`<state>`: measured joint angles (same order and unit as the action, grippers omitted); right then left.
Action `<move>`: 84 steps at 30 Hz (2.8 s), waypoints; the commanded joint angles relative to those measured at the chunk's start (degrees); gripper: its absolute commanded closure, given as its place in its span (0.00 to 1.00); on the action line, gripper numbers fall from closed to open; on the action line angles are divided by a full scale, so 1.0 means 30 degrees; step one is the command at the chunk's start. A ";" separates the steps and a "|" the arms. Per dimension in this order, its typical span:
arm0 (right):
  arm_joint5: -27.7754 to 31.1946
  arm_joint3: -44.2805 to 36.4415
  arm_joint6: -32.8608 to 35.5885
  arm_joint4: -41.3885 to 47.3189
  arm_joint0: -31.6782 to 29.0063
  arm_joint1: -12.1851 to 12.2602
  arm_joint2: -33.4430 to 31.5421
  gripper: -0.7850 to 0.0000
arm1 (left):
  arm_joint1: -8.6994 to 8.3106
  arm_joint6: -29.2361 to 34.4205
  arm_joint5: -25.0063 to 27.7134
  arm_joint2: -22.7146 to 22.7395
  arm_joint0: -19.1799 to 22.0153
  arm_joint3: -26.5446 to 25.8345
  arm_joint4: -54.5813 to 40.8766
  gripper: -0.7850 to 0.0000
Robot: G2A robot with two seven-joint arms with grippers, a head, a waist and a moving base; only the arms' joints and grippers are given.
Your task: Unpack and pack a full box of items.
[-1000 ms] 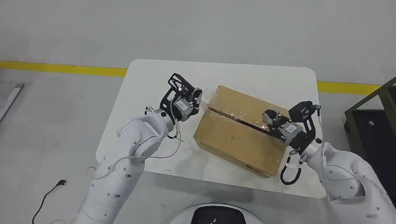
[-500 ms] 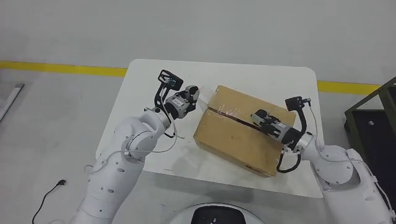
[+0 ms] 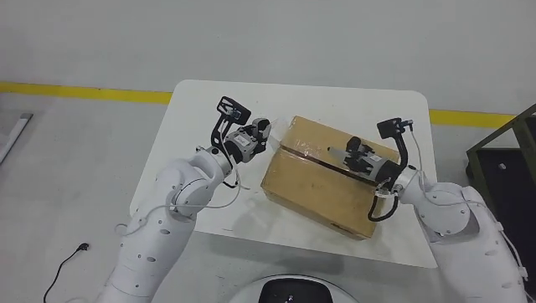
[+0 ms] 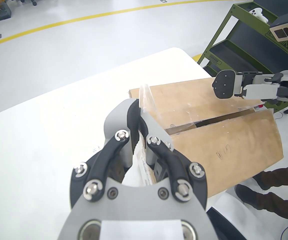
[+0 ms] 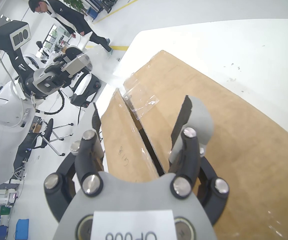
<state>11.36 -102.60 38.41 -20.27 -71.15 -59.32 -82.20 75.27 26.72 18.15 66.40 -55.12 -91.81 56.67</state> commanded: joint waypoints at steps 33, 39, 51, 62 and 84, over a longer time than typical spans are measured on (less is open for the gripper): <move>-0.3880 0.6153 0.2721 0.9545 0.4267 -0.0837 0.2676 0.08 | 0.0001 -0.0002 -0.0002 0.0002 -0.0001 0.0000 -0.0005 1.00; -0.3722 0.6736 0.2455 0.9705 0.4737 -0.1017 0.3447 0.09 | 0.0001 -0.0002 -0.0002 0.0002 -0.0001 0.0000 -0.0005 1.00; -0.3180 0.8290 0.2056 1.0851 0.5840 -0.1442 0.4636 0.13 | 0.0001 -0.0002 -0.0002 0.0002 -0.0001 0.0000 -0.0005 1.00; -0.3608 0.9122 0.1333 0.8944 0.6570 -0.1636 0.5631 0.92 | 0.0001 -0.0002 -0.0002 0.0002 -0.0001 0.0000 -0.0005 1.00; -0.1406 0.6237 0.0346 0.7304 0.4436 -0.1107 0.3400 1.00 | 0.0001 -0.0002 -0.0002 0.0002 -0.0001 0.0000 -0.0005 0.99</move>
<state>6.04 -82.35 39.90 1.67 -56.86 -62.82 -71.02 75.27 26.71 18.14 66.41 -55.12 -91.82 56.66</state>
